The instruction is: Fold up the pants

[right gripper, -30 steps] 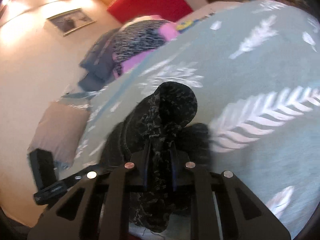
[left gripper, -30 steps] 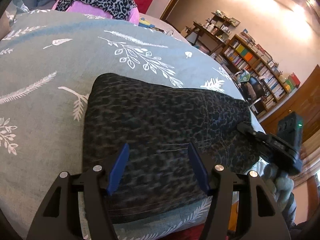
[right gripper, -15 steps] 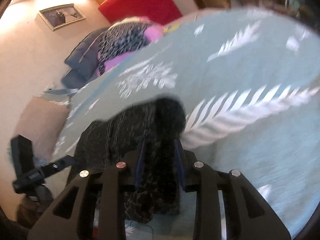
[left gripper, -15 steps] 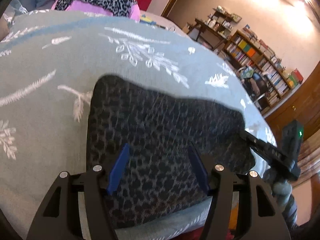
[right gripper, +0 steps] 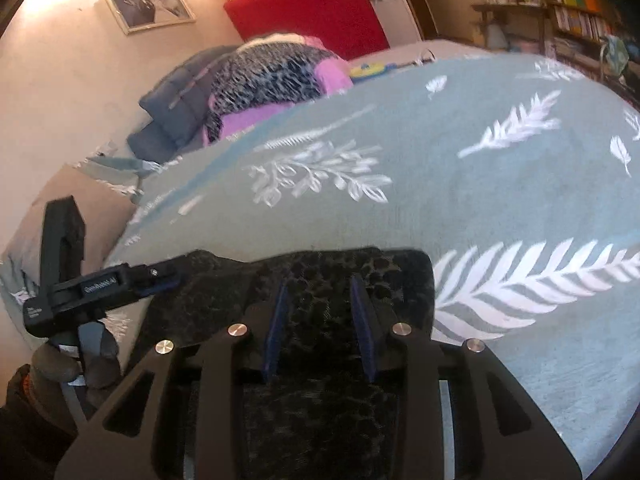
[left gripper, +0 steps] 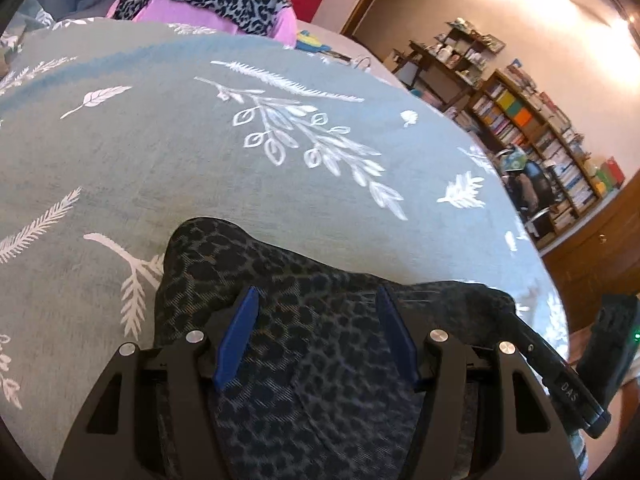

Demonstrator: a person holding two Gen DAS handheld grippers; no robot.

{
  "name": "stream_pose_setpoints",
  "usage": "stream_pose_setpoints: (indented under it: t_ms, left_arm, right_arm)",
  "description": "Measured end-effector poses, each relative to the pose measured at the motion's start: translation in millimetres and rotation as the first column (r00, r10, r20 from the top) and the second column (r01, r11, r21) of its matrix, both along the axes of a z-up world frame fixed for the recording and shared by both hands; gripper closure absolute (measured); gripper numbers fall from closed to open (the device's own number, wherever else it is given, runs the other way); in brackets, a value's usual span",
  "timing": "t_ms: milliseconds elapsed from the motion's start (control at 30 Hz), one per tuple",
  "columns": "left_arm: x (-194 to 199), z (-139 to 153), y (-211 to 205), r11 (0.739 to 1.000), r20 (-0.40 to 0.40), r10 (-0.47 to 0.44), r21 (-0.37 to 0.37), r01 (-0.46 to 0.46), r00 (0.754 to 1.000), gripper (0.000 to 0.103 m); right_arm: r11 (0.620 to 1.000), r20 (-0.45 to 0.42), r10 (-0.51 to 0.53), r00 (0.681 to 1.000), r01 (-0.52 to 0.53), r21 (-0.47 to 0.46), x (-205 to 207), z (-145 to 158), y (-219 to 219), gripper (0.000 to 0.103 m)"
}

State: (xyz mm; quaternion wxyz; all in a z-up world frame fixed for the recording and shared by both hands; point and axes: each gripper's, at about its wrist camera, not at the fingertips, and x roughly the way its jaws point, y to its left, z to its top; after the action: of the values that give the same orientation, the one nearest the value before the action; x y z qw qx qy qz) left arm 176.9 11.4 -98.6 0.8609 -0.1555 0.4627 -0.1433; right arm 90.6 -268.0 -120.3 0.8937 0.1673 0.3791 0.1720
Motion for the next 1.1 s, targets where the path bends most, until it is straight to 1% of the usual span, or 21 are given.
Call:
stream_pose_setpoints:
  t_ms: [67, 133, 167, 233, 333, 400, 467, 567, 633, 700, 767, 800, 833, 867, 900, 933, 967, 1000, 1067, 1100]
  left_arm:
    - [3.6, -10.6, 0.8, 1.000, -0.008, 0.005, 0.008, -0.005, 1.000, 0.042]
    - [4.5, -19.7, -0.2, 1.000, 0.006, -0.003, 0.027, 0.003, 1.000, 0.042]
    - [3.8, -23.2, -1.6, 0.999, 0.020, -0.010, 0.037, 0.010, 1.000, 0.042]
    - [4.6, -27.6, -1.7, 0.999, 0.039, -0.017, 0.046, 0.015, 0.999, 0.041]
    - [5.6, -33.1, 0.7, 0.999, 0.057, -0.026, 0.028, 0.024, 0.998, 0.040]
    - [5.6, -32.7, 4.4, 1.000, 0.054, -0.021, 0.006, 0.021, 0.998, 0.040]
    - [4.0, -29.4, 4.7, 1.000, 0.052, -0.021, 0.003, 0.020, 0.998, 0.040]
    - [-4.1, -18.3, 5.7, 1.000, 0.052, -0.011, 0.013, 0.011, 0.999, 0.040]
    - [-13.0, -8.4, 9.5, 1.000, 0.064, -0.006, 0.008, 0.006, 0.998, 0.037]
    - [-22.4, -1.1, 16.4, 1.000, 0.070, 0.005, -0.002, -0.004, 0.998, 0.037]
    - [-30.4, 3.3, 23.7, 1.000, 0.070, 0.016, -0.004, -0.016, 0.997, 0.035]
    - [-34.8, 4.5, 28.7, 1.000, 0.068, 0.027, 0.000, -0.027, 0.997, 0.030]
    - [-38.8, 5.1, 33.0, 0.999, 0.063, 0.040, 0.006, -0.040, 0.997, 0.027]
    - [-41.5, 4.7, 37.3, 0.999, 0.054, 0.053, 0.008, -0.053, 0.997, 0.025]
    - [-44.1, 2.4, 43.3, 0.998, 0.041, 0.067, 0.002, -0.067, 0.997, 0.019]
    - [-46.3, -1.1, 49.2, 0.997, 0.024, 0.082, -0.010, -0.082, 0.996, 0.016]
    - [-47.4, -3.5, 52.0, 0.996, 0.013, 0.088, -0.016, -0.088, 0.996, 0.016]
    - [-47.2, -10.1, 56.7, 0.995, -0.015, 0.098, -0.018, -0.099, 0.995, 0.016]
    - [-45.8, -19.6, 61.3, 0.994, -0.060, 0.108, -0.019, -0.110, 0.992, 0.016]
    - [-44.2, -26.0, 63.4, 0.993, -0.093, 0.110, -0.030, -0.113, 0.990, 0.016]
  right_arm:
    - [1.000, -0.037, -0.006, 0.999, 0.006, 0.000, 6.0, -15.5, 0.0, 0.070]
    - [1.000, -0.071, -0.005, 0.997, 0.005, 0.001, 9.8, -32.5, -0.6, 0.070]
    - [1.000, -0.073, -0.005, 0.997, 0.006, 0.006, 10.1, -39.5, -0.6, 0.070]
    - [1.000, -0.049, -0.002, 0.999, 0.003, 0.007, 8.5, -44.8, -0.7, 0.070]
    - [1.000, -0.021, 0.000, 1.000, 0.000, -0.012, 5.4, -48.7, 1.9, 0.070]
    - [1.000, -0.010, 0.001, 1.000, -0.001, -0.019, 3.8, -49.5, 2.7, 0.070]
    - [1.000, -0.012, 0.002, 1.000, -0.002, -0.018, 3.0, -48.7, 1.6, 0.069]
    - [1.000, -0.017, 0.004, 1.000, -0.005, -0.017, -1.5, -35.9, -0.4, 0.067]
    - [1.000, -0.010, -0.007, 1.000, 0.007, -0.003, -8.9, -25.1, -4.5, 0.058]
    - [1.000, 0.009, -0.026, 1.000, 0.026, 0.010, -20.6, -14.2, -11.9, 0.053]
    - [0.999, 0.014, -0.042, 0.999, 0.042, 0.007, -29.0, -9.5, -17.9, 0.049]
    - [0.999, 0.004, -0.051, 0.999, 0.051, 0.011, -33.5, -9.6, -22.7, 0.044]
    - [0.998, -0.009, -0.057, 0.998, 0.057, 0.015, -35.5, -10.8, -25.8, 0.036]
    - [0.998, -0.028, -0.063, 0.998, 0.064, 0.018, -37.6, -13.2, -28.9, 0.033]
    - [0.998, -0.052, -0.063, 0.997, 0.064, 0.022, -39.0, -18.2, -31.9, 0.029]
    - [0.998, -0.065, -0.058, 0.996, 0.060, 0.026, -39.4, -22.0, -32.9, 0.028]
    - [0.998, -0.090, -0.055, 0.994, 0.058, 0.030, -38.4, -28.5, -34.0, 0.028]
    - [0.997, -0.111, -0.055, 0.992, 0.060, 0.040, -36.6, -33.3, -34.9, 0.028]
    - [0.991, -0.160, -0.040, 0.986, 0.060, 0.120, -31.2, -44.6, -39.2, 0.027]
    - [0.988, -0.170, -0.035, 0.985, 0.060, 0.144, -29.5, -47.1, -40.5, 0.025]
